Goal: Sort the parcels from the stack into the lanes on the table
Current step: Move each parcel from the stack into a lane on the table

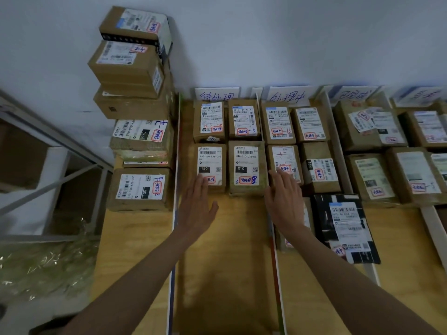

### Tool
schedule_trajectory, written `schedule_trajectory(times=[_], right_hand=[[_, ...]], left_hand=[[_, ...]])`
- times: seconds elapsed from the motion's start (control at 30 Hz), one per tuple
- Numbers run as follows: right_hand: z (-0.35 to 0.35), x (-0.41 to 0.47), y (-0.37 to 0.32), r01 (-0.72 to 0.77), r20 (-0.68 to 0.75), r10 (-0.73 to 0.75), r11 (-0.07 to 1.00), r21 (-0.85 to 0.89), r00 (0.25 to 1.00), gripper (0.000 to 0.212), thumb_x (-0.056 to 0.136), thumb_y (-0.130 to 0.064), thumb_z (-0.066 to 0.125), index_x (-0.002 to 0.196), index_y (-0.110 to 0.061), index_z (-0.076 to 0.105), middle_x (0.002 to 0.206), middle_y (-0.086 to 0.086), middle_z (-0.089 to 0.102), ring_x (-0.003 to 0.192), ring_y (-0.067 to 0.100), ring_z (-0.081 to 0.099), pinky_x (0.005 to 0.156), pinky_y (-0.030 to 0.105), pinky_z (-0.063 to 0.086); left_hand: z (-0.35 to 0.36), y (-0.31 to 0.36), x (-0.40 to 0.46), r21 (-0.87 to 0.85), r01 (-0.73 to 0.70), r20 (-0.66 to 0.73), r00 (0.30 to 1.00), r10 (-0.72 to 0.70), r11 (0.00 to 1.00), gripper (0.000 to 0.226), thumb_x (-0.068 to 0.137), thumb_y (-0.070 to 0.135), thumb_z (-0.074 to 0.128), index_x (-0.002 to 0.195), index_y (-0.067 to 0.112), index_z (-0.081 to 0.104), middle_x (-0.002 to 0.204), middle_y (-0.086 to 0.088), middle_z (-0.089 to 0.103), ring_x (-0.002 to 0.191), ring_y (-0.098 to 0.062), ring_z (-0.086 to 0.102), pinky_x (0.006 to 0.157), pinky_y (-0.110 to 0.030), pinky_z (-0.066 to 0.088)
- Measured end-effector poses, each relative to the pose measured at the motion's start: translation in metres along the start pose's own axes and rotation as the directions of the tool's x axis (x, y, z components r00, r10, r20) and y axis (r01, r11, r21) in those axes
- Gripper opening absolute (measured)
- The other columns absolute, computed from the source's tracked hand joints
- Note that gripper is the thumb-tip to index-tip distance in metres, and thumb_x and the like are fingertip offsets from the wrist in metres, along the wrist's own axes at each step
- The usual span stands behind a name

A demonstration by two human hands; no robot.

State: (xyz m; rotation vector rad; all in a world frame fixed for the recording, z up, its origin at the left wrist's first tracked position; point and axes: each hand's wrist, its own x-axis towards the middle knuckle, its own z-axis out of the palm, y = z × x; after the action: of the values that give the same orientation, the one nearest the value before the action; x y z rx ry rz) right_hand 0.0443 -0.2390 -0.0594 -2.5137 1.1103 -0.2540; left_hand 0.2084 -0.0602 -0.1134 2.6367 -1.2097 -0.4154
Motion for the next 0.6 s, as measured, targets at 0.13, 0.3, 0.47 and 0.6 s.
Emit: schedule_trajectory(times=[0.13,0.3,0.47,0.6], right_hand=[[-0.003,-0.007,-0.002,0.006,-0.013,-0.006,0.998,-0.056,1.0,0.042,0.104,-0.039,0.041,0.142,-0.021,0.045,0.15,0.006,0.044,0.142,0.024,0.034,0.117,0.041,0.025],[-0.006,-0.015,-0.002,-0.021,0.018,0.024,0.992,-0.122,1.0,0.05,0.104,-0.044,0.033,0.147,-0.02,0.039,0.154,0.008,0.038,0.145,0.026,0.03,0.12,0.044,0.024],[-0.009,-0.021,-0.011,0.036,0.033,-0.032,0.991,-0.131,0.999,0.047,0.104,-0.037,0.038,0.147,-0.019,0.036,0.155,0.008,0.036,0.146,0.025,0.027,0.121,0.045,0.023],[-0.012,-0.025,-0.038,0.096,0.05,-0.091,0.989,-0.115,0.995,0.05,0.102,-0.032,0.041,0.149,-0.017,0.034,0.156,0.007,0.034,0.147,0.024,0.024,0.122,0.045,0.019]], left_hand=[[-0.006,0.003,0.012,0.078,0.001,0.041,0.999,-0.004,0.997,0.076,0.097,0.05,0.04,0.156,0.008,0.018,0.165,-0.009,0.01,0.151,-0.026,0.012,0.122,-0.041,0.014],[-0.023,0.006,0.011,0.064,-0.017,0.101,0.995,0.01,0.998,0.072,0.098,0.049,0.042,0.156,0.012,0.019,0.164,-0.009,0.012,0.15,-0.027,0.015,0.12,-0.045,0.019],[-0.052,0.017,-0.013,0.07,-0.062,-0.043,0.997,0.065,0.996,0.06,0.098,0.045,0.042,0.149,0.013,0.037,0.155,-0.007,0.035,0.142,-0.024,0.032,0.116,-0.042,0.028],[-0.074,0.003,-0.043,0.118,-0.06,-0.149,0.986,0.078,0.991,0.058,0.098,0.048,0.033,0.144,0.015,0.043,0.148,-0.004,0.043,0.138,-0.021,0.037,0.115,-0.043,0.031]])
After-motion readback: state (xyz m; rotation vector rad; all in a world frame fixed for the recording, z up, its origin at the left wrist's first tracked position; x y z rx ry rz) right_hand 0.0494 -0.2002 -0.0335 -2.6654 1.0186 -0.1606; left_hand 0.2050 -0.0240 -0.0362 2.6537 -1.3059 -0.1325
